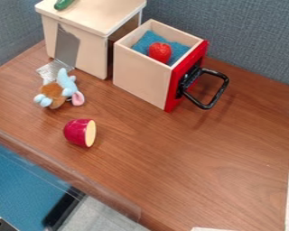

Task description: Pick up the green thing and place it on the bottom right of the table

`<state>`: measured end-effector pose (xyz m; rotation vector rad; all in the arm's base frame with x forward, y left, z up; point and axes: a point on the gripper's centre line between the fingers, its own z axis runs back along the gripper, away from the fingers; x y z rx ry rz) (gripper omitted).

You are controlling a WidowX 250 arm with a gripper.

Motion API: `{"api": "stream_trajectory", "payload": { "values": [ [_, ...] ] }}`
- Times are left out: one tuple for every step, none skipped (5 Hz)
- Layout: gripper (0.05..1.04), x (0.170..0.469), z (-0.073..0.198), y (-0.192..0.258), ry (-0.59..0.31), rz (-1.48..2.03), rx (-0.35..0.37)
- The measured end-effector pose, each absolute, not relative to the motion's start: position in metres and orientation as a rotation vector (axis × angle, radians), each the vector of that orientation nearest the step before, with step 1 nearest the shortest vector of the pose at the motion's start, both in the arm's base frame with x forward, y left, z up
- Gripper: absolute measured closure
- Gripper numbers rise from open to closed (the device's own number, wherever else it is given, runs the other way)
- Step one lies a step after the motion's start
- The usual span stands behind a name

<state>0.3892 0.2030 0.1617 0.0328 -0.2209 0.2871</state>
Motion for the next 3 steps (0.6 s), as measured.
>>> {"api": "stream_trajectory", "payload": {
  "values": [
    [0.082, 0.392, 0.152, 0.216, -0.203, 0.321, 0.036],
    [0.082, 0.399, 0.134, 0.225, -0.158, 0.351, 0.054],
    [0.087, 0.406, 0.119, 0.233, -0.110, 0.367, 0.065]
  ]
}}
